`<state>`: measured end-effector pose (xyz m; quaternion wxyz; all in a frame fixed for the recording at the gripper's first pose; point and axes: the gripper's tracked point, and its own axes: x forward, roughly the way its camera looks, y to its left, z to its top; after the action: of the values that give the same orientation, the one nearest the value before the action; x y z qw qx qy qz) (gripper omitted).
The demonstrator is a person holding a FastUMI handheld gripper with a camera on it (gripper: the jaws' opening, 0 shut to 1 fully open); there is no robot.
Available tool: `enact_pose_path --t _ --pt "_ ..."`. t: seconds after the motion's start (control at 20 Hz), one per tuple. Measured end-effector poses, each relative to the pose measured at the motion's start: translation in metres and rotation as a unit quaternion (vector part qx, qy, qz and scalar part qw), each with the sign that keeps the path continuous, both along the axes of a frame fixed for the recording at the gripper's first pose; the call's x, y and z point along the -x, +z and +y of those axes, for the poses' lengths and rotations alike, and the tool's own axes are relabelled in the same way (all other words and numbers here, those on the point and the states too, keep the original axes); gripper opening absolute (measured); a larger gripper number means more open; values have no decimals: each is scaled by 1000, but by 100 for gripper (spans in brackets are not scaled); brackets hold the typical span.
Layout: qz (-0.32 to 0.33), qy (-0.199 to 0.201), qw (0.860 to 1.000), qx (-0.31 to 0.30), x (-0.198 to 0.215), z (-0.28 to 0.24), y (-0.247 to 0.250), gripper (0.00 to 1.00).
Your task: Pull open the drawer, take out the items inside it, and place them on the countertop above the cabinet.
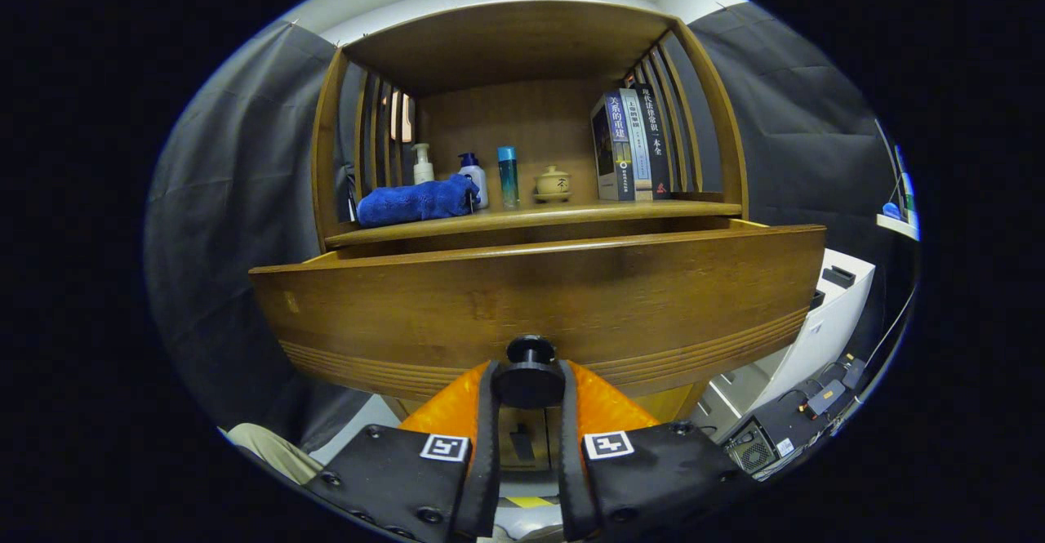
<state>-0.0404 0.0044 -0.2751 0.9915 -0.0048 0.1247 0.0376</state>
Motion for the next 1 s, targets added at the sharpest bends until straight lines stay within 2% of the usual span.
enact_pose_path --t 0.15,0.2,0.65,1.0 --pt "0 -1 1000 1 13 1 0 38" --pt "-2 -2 1000 1 10 1 -1 33" --pt "-5 4 1000 11 31 1 -2 33" --pt "-5 -7 1000 4 45 1 -3 33"
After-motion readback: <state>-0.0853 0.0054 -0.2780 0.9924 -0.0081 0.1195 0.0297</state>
